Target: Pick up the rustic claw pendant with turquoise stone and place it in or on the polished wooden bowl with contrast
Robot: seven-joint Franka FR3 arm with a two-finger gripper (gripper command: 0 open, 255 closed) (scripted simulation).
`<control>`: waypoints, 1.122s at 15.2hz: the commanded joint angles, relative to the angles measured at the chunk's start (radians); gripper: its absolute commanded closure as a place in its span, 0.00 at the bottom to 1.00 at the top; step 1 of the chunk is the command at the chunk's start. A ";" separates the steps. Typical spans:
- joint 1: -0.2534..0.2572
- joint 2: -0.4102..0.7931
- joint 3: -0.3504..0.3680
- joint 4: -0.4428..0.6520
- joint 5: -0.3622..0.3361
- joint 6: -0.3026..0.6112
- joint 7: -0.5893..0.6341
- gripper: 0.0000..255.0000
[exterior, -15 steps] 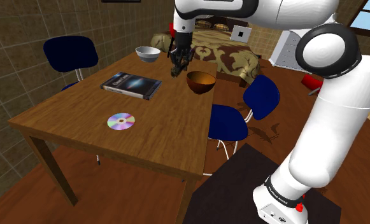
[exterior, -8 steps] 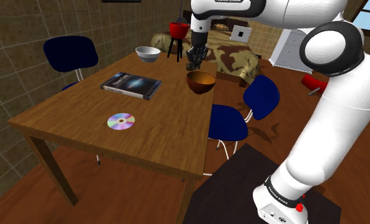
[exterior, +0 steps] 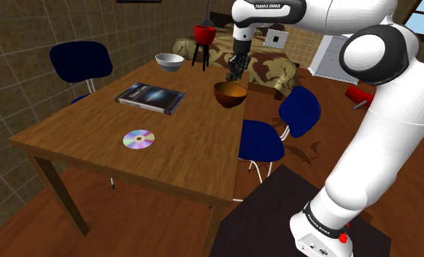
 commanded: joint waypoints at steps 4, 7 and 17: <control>-0.001 -0.001 -0.001 -0.068 0.000 0.067 0.000 1.00; -0.002 0.000 -0.001 -0.107 -0.001 0.107 0.002 1.00; -0.002 0.002 -0.001 -0.141 -0.001 0.143 0.004 1.00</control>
